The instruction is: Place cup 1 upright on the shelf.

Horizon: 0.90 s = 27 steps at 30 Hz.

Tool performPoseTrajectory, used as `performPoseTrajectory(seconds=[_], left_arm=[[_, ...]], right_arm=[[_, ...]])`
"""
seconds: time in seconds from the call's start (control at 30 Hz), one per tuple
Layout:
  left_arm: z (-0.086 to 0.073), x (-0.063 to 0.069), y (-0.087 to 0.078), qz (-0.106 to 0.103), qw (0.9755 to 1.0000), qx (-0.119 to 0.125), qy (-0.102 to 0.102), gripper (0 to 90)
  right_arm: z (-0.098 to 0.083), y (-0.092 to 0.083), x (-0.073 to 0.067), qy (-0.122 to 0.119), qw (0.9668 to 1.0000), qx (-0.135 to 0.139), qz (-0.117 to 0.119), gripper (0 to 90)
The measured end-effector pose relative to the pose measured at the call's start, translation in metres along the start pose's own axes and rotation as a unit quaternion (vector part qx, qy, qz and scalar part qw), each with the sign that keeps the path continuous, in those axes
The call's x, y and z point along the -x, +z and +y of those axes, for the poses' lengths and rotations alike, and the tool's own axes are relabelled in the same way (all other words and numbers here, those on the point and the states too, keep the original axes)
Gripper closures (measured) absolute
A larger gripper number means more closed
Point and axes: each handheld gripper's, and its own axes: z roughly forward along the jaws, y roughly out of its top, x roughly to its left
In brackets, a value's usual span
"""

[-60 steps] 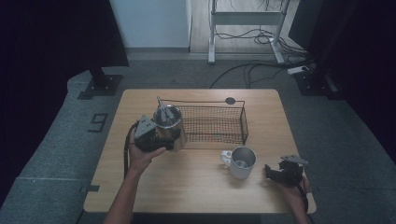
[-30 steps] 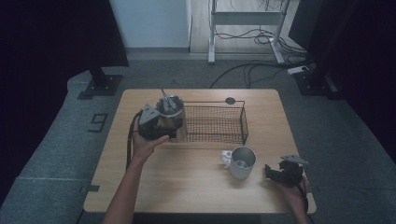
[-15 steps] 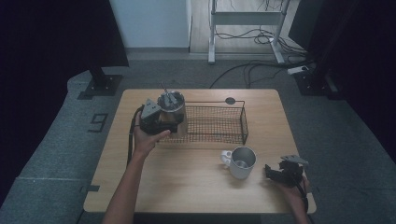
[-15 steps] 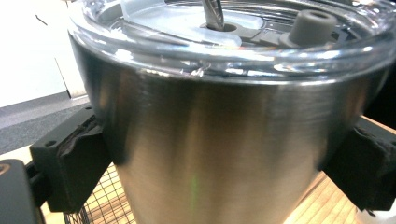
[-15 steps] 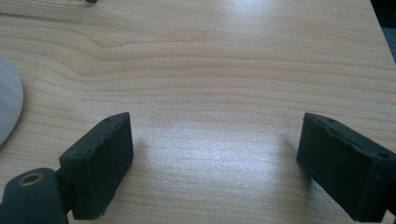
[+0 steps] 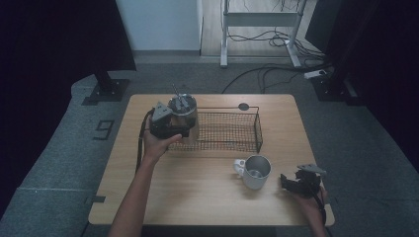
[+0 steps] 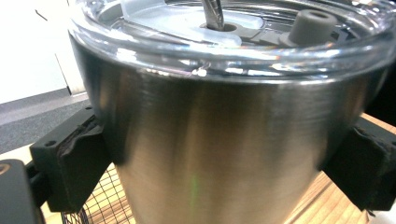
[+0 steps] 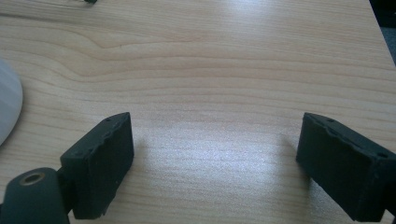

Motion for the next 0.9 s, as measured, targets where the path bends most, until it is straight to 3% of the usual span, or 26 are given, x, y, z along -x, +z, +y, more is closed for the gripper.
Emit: performPoseTrajectory(seconds=[0.9], left_arm=[[0.011,-0.009,0.025,0.001,1.0000,-0.005,0.007,4.3]], right_arm=[[0.000,0.000,0.000,0.003,1.0000,0.001,-0.001,11.5]])
